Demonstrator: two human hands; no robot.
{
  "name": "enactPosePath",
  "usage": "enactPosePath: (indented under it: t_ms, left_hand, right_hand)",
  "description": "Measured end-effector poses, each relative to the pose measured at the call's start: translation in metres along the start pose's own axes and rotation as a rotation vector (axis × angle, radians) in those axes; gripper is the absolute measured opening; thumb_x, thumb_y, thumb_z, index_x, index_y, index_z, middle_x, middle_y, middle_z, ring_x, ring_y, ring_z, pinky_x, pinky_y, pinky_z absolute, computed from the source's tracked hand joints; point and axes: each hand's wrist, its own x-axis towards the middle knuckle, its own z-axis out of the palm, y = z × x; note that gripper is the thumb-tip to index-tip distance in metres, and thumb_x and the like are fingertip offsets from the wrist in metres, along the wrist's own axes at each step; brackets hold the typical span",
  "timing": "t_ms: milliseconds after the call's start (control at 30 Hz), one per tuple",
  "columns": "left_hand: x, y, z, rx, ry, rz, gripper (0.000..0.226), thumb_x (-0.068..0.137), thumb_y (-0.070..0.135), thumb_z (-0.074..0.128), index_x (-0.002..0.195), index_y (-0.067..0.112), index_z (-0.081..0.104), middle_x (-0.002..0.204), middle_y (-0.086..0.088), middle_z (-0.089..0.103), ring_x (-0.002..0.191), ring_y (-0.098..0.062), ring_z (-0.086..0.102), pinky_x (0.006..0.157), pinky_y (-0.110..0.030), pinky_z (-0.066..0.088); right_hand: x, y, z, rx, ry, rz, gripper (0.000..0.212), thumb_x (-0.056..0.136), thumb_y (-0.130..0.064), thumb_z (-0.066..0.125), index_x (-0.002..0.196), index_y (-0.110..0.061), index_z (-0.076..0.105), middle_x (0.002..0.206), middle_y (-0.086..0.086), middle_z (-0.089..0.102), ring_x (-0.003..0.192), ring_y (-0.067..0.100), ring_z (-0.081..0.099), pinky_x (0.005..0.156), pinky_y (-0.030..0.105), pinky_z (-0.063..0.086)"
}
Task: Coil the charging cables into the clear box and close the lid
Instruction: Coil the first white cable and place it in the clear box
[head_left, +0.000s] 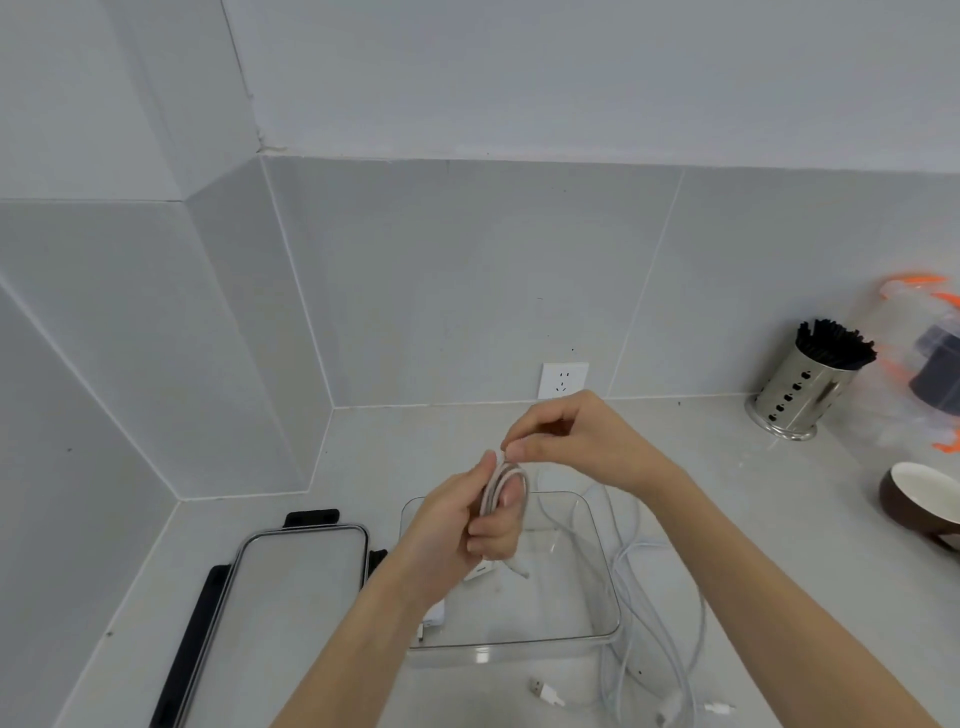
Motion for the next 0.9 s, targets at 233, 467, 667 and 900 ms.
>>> enactPosePath:
  t_ms: [233,467,667,900]
  left_hand:
    - [0.000,0.023,0.008,-0.350,-0.028,0.120,0.045,0.091,0.035,0.028,0.055,0.018,0.050,0.036,0.010,0.027,0.033,-0.007,0.018,0.036,-0.016,0.030]
    - [0.022,0.023,-0.003,0.040,0.322,0.313,0.032,0.100,0.027,0.027,0.074,0.013,0.040,0.048,0.008,0.040,0.043,-0.008,0.039,0.053,-0.023,0.030]
    - [0.039,0.015,-0.024,0.333,0.611,0.442,0.031,0.101,0.021,0.025,0.071,0.016,0.034,0.057,0.002,0.036,0.043,-0.004,0.038,0.048,-0.014,0.036]
    - [0.041,0.004,-0.035,0.081,0.693,0.422,0.032,0.101,0.019,0.026,0.071,0.015,0.035,0.060,-0.001,0.032,0.041,-0.004,0.037,0.054,-0.020,0.032]
  right_hand:
    - [-0.001,0.029,0.031,0.349,0.042,0.142,0.024,0.096,-0.020,0.046,0.086,-0.014,0.066,0.043,-0.011,0.040,0.038,0.005,0.026,0.040,0.017,0.019]
    - [-0.011,0.044,0.065,0.328,-0.083,0.343,0.057,0.094,-0.003,0.027,0.073,-0.042,0.063,0.059,0.005,0.043,0.034,0.009,0.029,0.039,0.018,0.022]
    - [-0.017,0.044,0.062,0.229,-0.230,0.464,0.027,0.099,-0.022,0.036,0.111,-0.014,0.058,0.061,-0.001,0.043,0.034,0.007,0.027,0.036,0.015,0.021]
    - [-0.022,0.038,0.067,-0.188,-0.344,0.462,0.032,0.098,-0.021,0.033,0.113,-0.009,0.058,0.056,-0.008,0.045,0.042,0.003,0.035,0.044,0.017,0.029]
